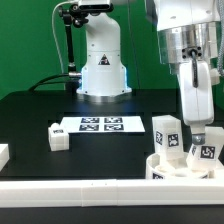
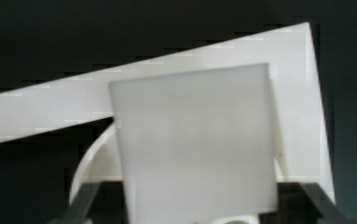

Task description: Assemble stool

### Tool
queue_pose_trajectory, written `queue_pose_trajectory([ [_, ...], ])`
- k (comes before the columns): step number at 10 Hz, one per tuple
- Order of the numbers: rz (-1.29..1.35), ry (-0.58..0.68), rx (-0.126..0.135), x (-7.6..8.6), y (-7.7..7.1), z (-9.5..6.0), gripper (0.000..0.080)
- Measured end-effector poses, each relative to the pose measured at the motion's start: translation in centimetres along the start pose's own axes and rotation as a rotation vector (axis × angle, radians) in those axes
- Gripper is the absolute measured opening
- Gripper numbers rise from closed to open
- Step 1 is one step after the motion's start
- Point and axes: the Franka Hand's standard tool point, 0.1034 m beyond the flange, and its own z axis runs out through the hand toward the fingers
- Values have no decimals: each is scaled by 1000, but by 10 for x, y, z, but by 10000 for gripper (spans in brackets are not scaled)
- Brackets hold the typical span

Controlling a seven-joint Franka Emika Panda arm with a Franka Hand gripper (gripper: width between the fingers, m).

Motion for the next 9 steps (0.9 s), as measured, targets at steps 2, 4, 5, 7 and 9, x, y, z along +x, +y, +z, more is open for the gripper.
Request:
queue_pose_trajectory([
  [2, 110, -13, 16, -4, 1, 0, 340],
  [4, 150, -30, 24, -7, 2, 0, 340],
  [5, 179, -41, 28, -8, 3, 0, 340],
  [7, 203, -53, 26, -9, 4, 0, 340],
  [9, 164, -57, 25, -11, 5, 1, 575],
])
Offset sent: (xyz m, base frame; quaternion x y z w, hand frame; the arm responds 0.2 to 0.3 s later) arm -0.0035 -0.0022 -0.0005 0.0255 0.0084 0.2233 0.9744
